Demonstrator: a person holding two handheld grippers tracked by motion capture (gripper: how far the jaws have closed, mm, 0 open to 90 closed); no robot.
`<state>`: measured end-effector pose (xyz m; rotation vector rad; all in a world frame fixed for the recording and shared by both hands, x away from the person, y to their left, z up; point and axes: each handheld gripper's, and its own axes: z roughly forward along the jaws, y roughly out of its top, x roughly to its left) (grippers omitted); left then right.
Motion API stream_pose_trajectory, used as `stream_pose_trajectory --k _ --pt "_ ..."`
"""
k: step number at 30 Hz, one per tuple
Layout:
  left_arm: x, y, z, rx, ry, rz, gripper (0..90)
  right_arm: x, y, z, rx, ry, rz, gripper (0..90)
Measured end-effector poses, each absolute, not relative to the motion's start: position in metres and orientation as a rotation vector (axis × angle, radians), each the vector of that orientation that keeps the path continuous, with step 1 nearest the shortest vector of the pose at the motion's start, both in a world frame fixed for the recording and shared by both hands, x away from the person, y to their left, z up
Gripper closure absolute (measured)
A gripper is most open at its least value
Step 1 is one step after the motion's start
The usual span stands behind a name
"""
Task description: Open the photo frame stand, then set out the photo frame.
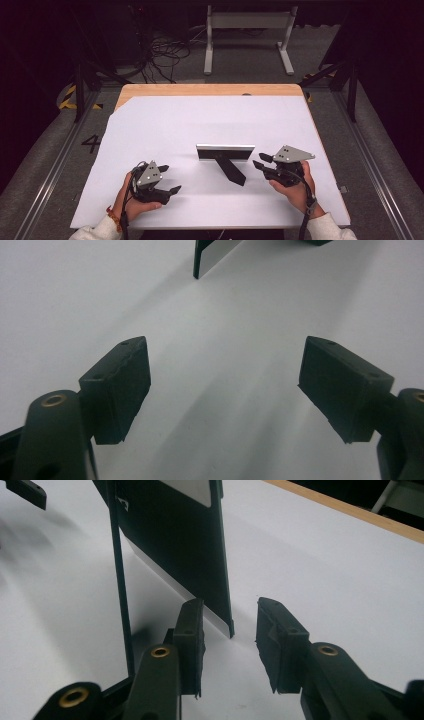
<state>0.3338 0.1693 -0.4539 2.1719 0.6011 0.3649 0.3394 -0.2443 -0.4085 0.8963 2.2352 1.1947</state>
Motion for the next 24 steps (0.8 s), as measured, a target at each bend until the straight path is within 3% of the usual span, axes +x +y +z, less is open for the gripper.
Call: stream_pose_trajectory --k 8,12,16,24 --pt "0.36 0.156 -0.44 2.077 0.596 0.362 22.2 0.344 -0.241 -0.408 0.934 2.215 1.235 61.9" --pt "0.369 0.144 -0.434 2.072 0.56 0.367 24.9 0.343 -0.234 -0.409 0.895 2.217 1.248 72.9" --pt "0.382 0.135 -0.427 2.049 0.543 0.355 26.9 0.341 -0.23 -0.408 0.871 2.212 1.226 74.1" --pt "0.394 0.122 -0.422 2.027 0.527 0.321 29.0 0.347 -0.234 -0.407 0.95 2.156 1.244 67.1"
